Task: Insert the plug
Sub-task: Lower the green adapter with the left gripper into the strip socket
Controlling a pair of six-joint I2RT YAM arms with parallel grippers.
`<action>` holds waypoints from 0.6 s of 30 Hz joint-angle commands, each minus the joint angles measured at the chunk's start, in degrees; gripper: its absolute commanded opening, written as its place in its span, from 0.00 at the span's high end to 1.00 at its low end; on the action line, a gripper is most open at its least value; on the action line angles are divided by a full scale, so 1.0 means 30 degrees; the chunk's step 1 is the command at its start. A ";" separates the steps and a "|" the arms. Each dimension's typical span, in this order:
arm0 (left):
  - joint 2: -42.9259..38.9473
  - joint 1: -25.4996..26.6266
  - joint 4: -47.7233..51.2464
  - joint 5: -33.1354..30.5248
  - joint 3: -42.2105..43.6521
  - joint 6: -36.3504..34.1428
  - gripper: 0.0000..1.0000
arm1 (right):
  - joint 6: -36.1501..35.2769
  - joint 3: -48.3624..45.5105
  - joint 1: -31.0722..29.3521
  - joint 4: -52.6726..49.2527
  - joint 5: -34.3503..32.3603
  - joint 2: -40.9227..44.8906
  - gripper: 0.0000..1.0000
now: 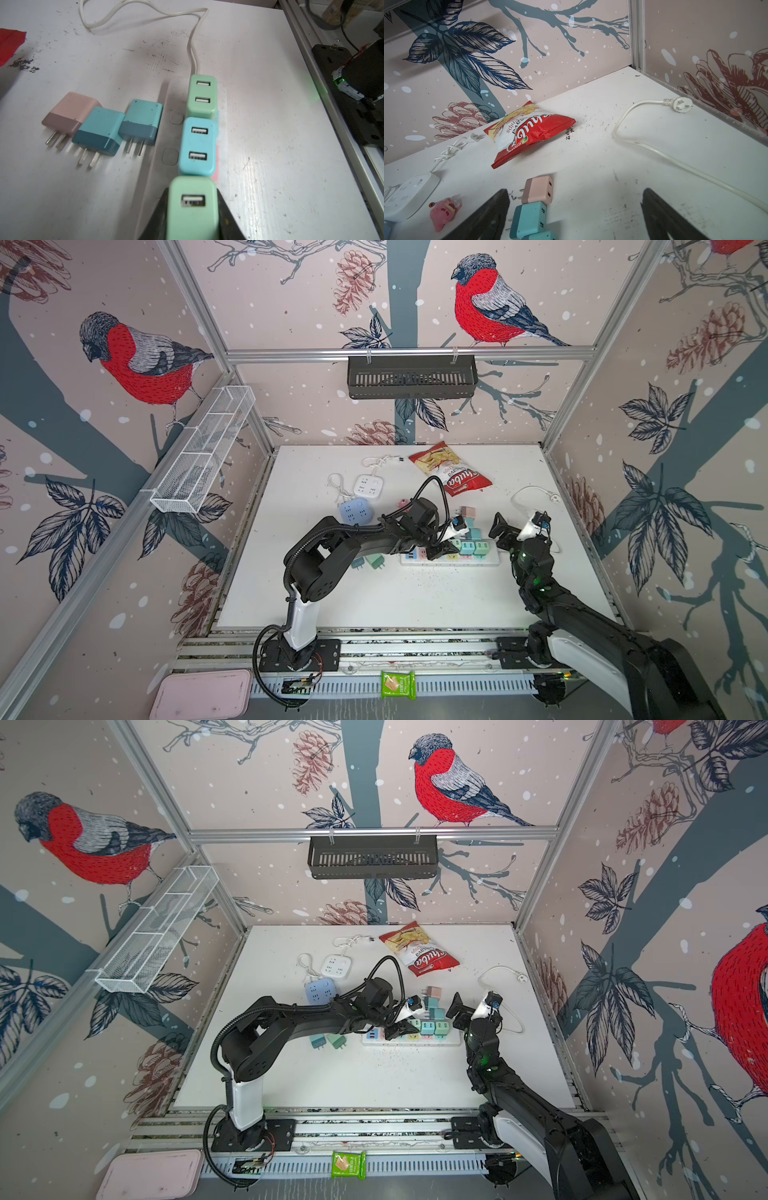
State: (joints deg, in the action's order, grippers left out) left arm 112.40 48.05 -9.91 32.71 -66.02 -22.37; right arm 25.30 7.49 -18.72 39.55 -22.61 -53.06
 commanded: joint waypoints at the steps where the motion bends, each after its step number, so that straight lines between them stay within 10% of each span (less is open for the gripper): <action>1: 0.0234 -0.0164 0.0810 0.0274 0.0077 -0.0718 1.00 | -0.0113 -0.0090 -0.0029 0.0579 0.0024 0.0176 0.00; 18: 0.0984 -0.0344 0.1385 -0.0190 -0.0281 -0.1182 1.00 | -0.0113 -0.0097 -0.0006 0.0586 0.0037 0.0211 0.00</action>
State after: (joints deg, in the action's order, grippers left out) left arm 114.48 47.07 -9.58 34.94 -66.57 -24.34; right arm 25.30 7.16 -18.72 39.53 -22.59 -52.53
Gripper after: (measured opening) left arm 0.291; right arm 0.997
